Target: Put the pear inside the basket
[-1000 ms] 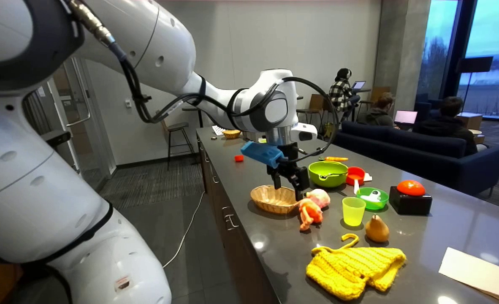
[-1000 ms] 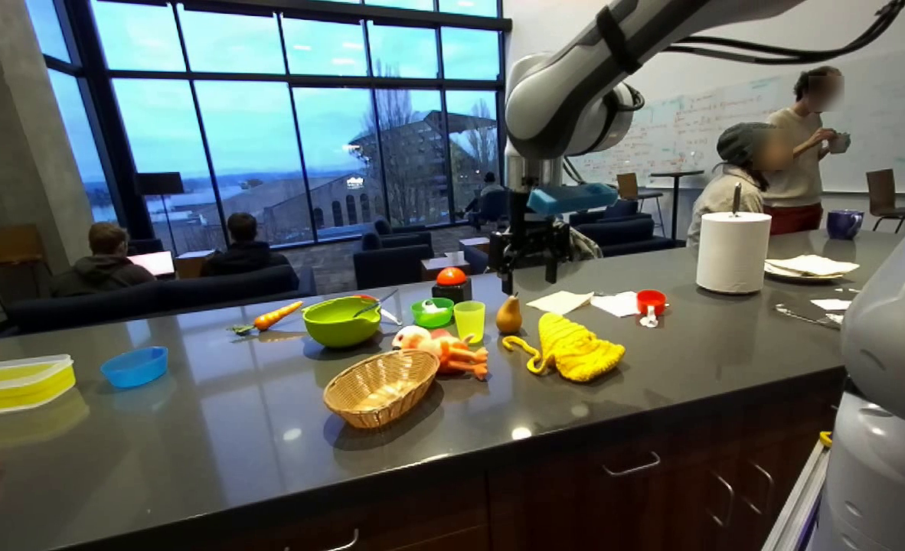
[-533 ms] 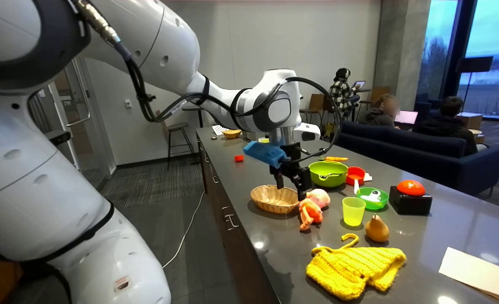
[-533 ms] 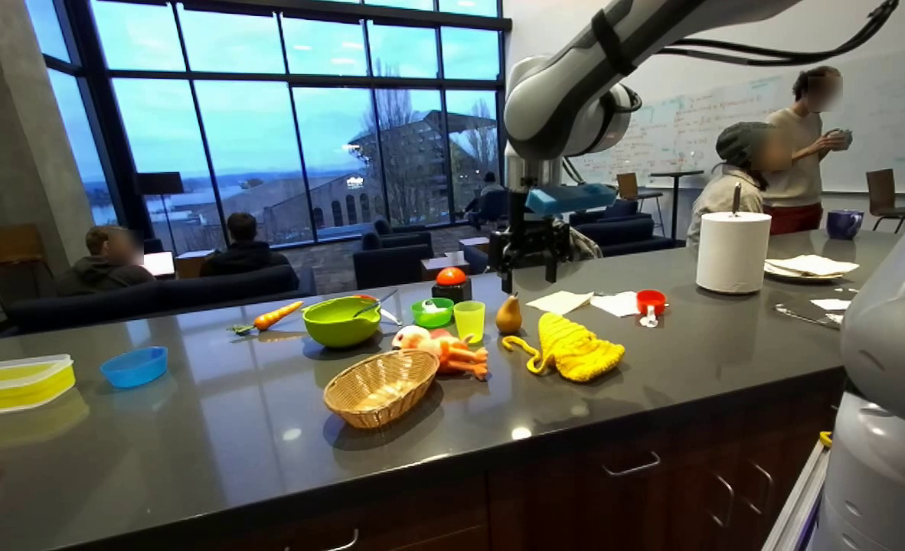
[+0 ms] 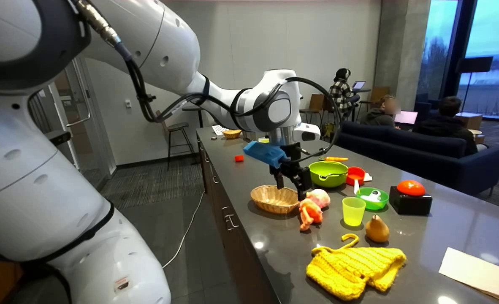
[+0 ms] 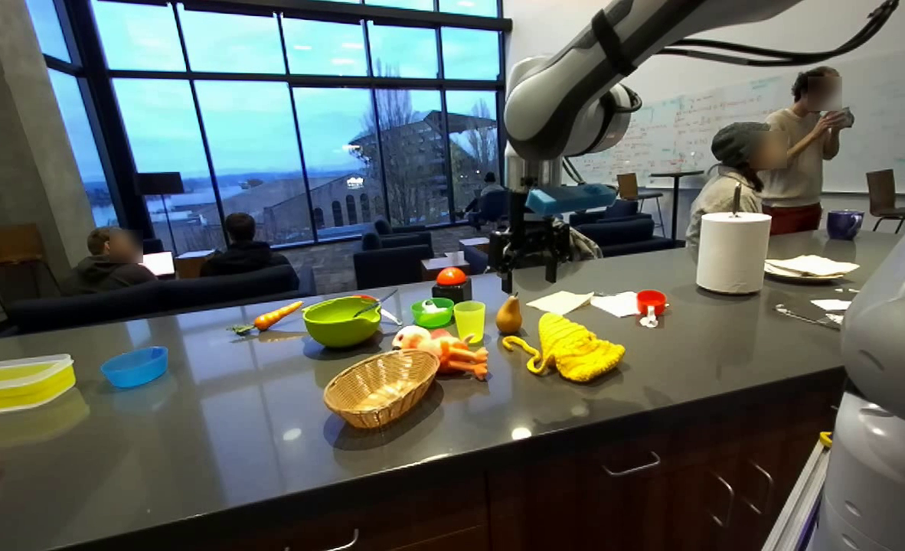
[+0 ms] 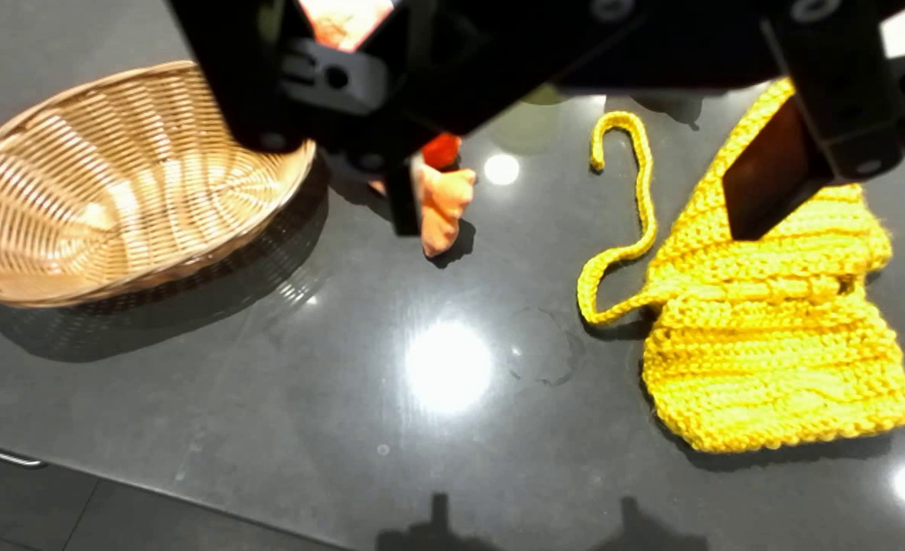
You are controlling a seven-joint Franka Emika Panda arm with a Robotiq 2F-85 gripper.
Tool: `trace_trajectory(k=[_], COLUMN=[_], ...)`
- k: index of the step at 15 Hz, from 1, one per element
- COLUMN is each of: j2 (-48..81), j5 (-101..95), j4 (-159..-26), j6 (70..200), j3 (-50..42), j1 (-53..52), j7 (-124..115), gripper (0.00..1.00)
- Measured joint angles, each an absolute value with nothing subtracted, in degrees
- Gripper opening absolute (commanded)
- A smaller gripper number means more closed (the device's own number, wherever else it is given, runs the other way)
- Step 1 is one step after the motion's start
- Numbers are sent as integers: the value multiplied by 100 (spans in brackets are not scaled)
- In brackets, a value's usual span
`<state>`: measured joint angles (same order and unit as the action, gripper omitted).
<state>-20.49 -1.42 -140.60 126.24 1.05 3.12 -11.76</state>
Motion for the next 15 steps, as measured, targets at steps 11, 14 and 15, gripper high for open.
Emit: trace_trajectory(k=[11, 14, 15], j2=[-1891, -1675, -1587], j5=[-122, -132, -160], j4=[-14068, -14060, -14051], j6=[12937, 13540, 13746], j3=[183, 206, 205], j1=[198, 188, 204], j7=[-1176, -1208, -1244], gripper=[100, 100, 100])
